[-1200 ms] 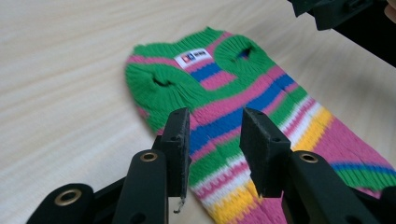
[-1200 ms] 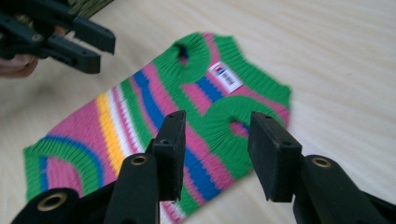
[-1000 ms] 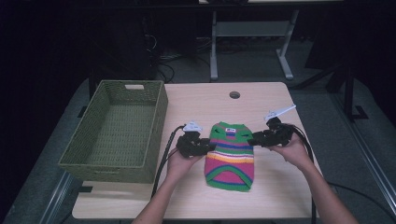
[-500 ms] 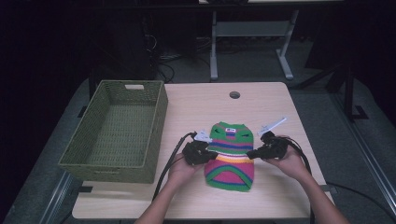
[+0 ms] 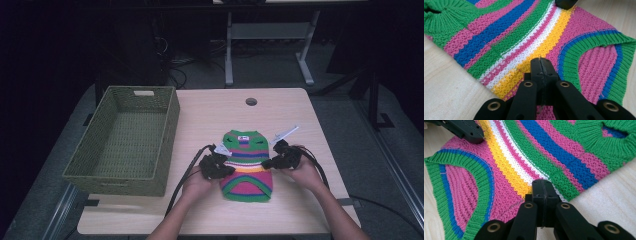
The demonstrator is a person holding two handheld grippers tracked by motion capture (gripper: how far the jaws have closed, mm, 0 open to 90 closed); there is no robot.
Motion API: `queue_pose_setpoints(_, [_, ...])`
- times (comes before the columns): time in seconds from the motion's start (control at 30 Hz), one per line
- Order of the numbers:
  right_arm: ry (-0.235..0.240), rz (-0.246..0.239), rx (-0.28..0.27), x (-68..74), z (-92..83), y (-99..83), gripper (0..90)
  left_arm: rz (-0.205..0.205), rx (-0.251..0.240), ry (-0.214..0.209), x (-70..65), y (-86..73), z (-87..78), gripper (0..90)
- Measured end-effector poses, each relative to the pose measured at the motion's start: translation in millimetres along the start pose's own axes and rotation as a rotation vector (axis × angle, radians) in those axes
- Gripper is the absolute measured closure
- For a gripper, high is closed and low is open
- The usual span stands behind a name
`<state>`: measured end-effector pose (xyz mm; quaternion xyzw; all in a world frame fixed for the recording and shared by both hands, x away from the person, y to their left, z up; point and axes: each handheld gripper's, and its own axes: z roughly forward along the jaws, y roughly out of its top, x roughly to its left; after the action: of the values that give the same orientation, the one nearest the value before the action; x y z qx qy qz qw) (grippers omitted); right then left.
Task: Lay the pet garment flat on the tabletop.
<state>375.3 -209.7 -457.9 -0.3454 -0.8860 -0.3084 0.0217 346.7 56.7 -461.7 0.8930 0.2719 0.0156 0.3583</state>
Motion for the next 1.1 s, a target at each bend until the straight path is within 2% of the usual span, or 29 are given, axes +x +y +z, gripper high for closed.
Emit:
queue_pose_setpoints(0.13, [0.003,0.002,-0.006,-0.6,-0.2,-1.0,89.6,0.005,-0.005,-0.003,0.4,0.5,-1.7,88.8])
queue_pose_setpoints(0.2, [0.006,-0.009,-0.029,0.4,-2.7,-1.7,80.5,-0.005,-0.031,-0.004,-1.0,0.7,-5.5,83.5])
queue_pose_setpoints(0.23, [0.011,0.011,-0.043,1.8,-5.5,-2.3,76.2,-0.005,-0.040,-0.003,-1.2,0.7,-8.0,80.9])
queue_pose_setpoints(0.3, [0.019,0.017,-0.072,2.0,-10.6,-4.3,68.0,-0.013,-0.053,-0.008,-0.4,0.6,-14.1,74.9])
queue_pose_setpoints(0.33, [0.021,0.017,-0.087,1.9,-13.8,-5.5,62.6,-0.033,-0.063,-0.022,0.1,0.3,-16.4,71.3])
queue_pose_setpoints(0.37, [0.023,0.028,-0.107,2.4,-17.8,-6.9,58.0,-0.047,-0.059,-0.036,1.1,0.0,-18.5,67.9])
queue_pose_setpoints(0.47, [0.041,0.058,-0.164,3.0,-30.1,-12.0,46.6,-0.060,-0.062,-0.025,0.1,-2.0,-23.3,58.8])
queue_pose_setpoints(0.53, [0.021,0.049,-0.179,3.8,-36.1,-16.0,41.1,-0.061,-0.067,-0.023,-1.6,-3.2,-26.2,54.2])
queue_pose_setpoints(0.8, [0.009,0.084,-0.219,-3.5,-49.8,-33.7,37.9,-0.081,-0.111,-0.025,-3.6,-7.1,-41.4,42.3])
queue_pose_setpoints(1.0, [0.006,0.079,-0.214,-3.8,-55.7,-46.4,36.0,-0.071,-0.125,-0.024,-5.9,-12.1,-48.9,35.6])
queue_pose_setpoints(1.1, [0.008,0.073,-0.222,-2.7,-60.1,-54.0,36.1,-0.082,-0.140,-0.025,-6.2,-17.6,-51.9,31.6])
